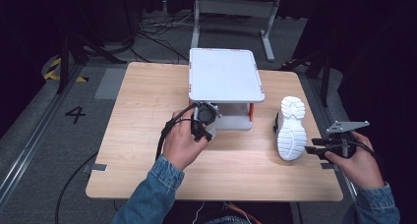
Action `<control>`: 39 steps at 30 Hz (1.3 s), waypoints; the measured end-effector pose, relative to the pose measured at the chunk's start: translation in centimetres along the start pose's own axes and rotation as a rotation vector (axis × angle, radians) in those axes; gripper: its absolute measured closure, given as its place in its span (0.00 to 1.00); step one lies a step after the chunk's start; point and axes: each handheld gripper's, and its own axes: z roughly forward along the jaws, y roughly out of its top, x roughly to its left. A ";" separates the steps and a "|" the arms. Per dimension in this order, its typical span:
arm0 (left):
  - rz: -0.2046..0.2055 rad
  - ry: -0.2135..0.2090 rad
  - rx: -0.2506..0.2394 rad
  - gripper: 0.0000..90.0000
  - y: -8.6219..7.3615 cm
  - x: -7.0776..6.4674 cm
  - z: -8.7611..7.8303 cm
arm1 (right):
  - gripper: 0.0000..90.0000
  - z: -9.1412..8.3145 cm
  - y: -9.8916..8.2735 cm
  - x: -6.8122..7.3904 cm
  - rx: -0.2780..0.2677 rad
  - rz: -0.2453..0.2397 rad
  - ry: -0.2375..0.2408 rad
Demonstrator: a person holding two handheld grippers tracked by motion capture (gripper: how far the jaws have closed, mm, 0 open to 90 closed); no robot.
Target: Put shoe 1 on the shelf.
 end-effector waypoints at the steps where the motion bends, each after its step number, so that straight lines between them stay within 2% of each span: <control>1: 0.005 0.007 0.001 0.81 -0.1 0.1 0.3 | 0.61 0.1 0.1 0.0 0.001 -0.002 0.000; 3: 0.003 0.035 -0.007 0.95 -0.1 0.4 1.2 | 0.61 0.2 0.2 0.0 0.002 -0.011 0.001; 4: 0.003 0.041 -0.013 0.98 -0.1 0.4 1.4 | 0.61 0.2 0.3 0.0 0.002 -0.012 0.003; 5: 0.008 0.053 -0.028 0.98 0.0 0.4 1.8 | 0.61 0.2 0.3 0.0 0.000 -0.012 0.004; 6: -0.009 0.069 -0.047 0.97 0.1 0.4 2.1 | 0.61 0.3 0.3 0.0 -0.001 -0.009 0.004; 7: -0.018 0.086 -0.070 0.92 0.1 0.5 2.6 | 0.61 0.3 0.3 0.0 -0.003 -0.006 0.003; 8: -0.016 0.101 -0.075 0.89 0.1 0.5 2.9 | 0.60 0.2 0.2 0.0 -0.002 0.001 0.001; 10: -0.010 0.122 -0.074 0.89 0.1 0.8 3.7 | 0.60 0.2 0.2 0.0 -0.011 0.008 0.005; 12: -0.013 0.094 -0.087 0.93 0.2 1.2 4.1 | 0.60 0.0 0.0 0.0 -0.018 0.018 0.001; 14: -0.002 0.086 -0.100 0.96 0.3 1.5 4.3 | 0.60 -0.1 -0.2 -0.1 -0.020 0.023 -0.004; 15: 0.001 0.092 -0.107 0.95 0.4 1.6 4.5 | 0.60 -0.2 -0.2 -0.2 -0.019 0.023 -0.008; 16: 0.010 0.123 -0.102 0.92 0.5 1.9 4.8 | 0.60 -0.3 -0.3 -0.2 -0.018 0.025 -0.011; 18: 0.011 0.159 -0.107 0.89 0.6 2.3 5.2 | 0.60 -0.4 -0.4 -0.1 -0.017 0.027 -0.013; 20: 0.010 0.174 -0.127 0.85 0.7 2.9 5.6 | 0.60 -0.4 -0.6 0.0 -0.017 0.027 -0.016; 23: 0.032 0.174 -0.169 0.74 0.9 3.8 6.4 | 0.60 -0.6 -0.9 0.1 -0.014 0.031 -0.021; 27: 0.039 0.174 -0.191 0.70 1.1 4.3 7.0 | 0.60 -0.9 -1.4 -0.1 -0.010 0.044 -0.031; 31: 0.051 0.191 -0.246 0.62 1.2 4.8 7.7 | 0.60 -1.2 -1.8 -0.1 -0.017 0.049 -0.044; 33: 0.076 0.215 -0.258 0.60 1.3 4.8 7.8 | 0.60 -1.4 -1.9 0.0 -0.022 0.053 -0.047; 39: 0.092 0.197 -0.302 0.52 1.7 4.6 8.3 | 0.60 -1.4 -2.1 0.1 -0.026 0.051 -0.051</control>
